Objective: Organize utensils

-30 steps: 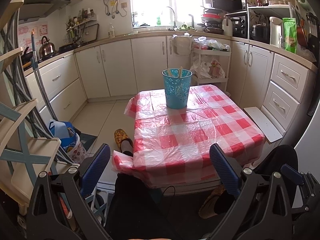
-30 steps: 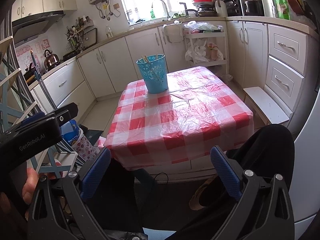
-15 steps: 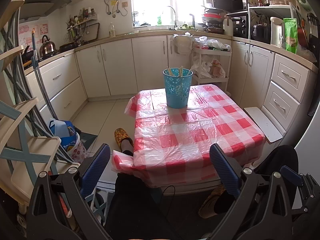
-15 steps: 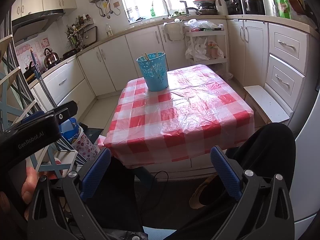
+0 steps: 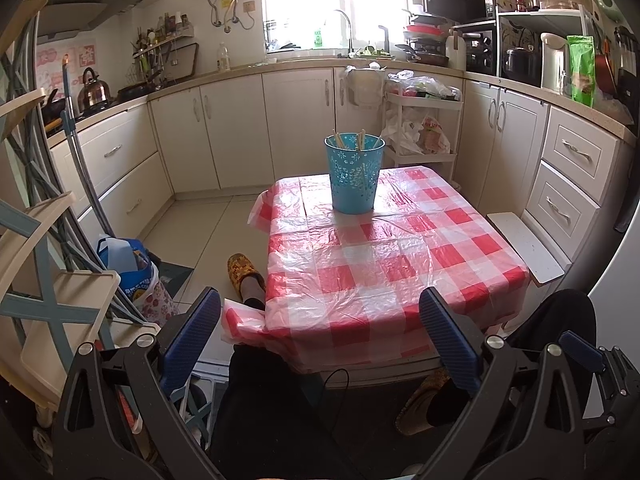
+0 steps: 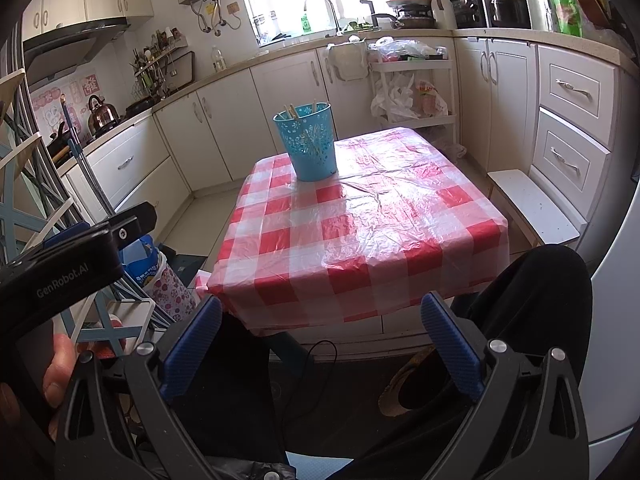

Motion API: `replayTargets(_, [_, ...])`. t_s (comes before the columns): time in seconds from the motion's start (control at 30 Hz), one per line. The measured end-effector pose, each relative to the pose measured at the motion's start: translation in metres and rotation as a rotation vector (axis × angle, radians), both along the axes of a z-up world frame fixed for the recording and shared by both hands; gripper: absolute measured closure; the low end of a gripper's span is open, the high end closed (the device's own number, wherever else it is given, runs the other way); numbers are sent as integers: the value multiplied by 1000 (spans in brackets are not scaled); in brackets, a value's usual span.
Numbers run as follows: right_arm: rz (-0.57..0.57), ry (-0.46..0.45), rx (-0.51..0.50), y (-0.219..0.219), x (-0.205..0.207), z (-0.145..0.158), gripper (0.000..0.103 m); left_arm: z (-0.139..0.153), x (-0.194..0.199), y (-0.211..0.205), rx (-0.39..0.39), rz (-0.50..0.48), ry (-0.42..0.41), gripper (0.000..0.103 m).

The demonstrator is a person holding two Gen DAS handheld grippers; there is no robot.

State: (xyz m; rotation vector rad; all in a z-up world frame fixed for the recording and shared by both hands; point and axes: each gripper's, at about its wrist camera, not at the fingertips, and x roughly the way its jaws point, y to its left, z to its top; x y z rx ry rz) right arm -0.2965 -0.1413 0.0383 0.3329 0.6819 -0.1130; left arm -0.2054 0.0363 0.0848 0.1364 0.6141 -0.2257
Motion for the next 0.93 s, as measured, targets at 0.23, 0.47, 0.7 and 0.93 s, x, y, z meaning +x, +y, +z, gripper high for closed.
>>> replayTargets(0.23, [0, 2, 0, 1, 0, 0, 7, 0, 1, 1, -2, -1, 4, 8])
replayTargets(0.47, [9, 12, 0, 6, -3, -9, 7, -15, 2, 5, -62, -1, 55, 8])
replayTargets(0.7, [9, 12, -1, 5, -2, -8, 7, -13, -1, 1, -23, -1, 25, 8])
replayTargets(0.93, [10, 14, 0, 6, -3, -8, 7, -12, -1, -1, 5, 5, 26, 8])
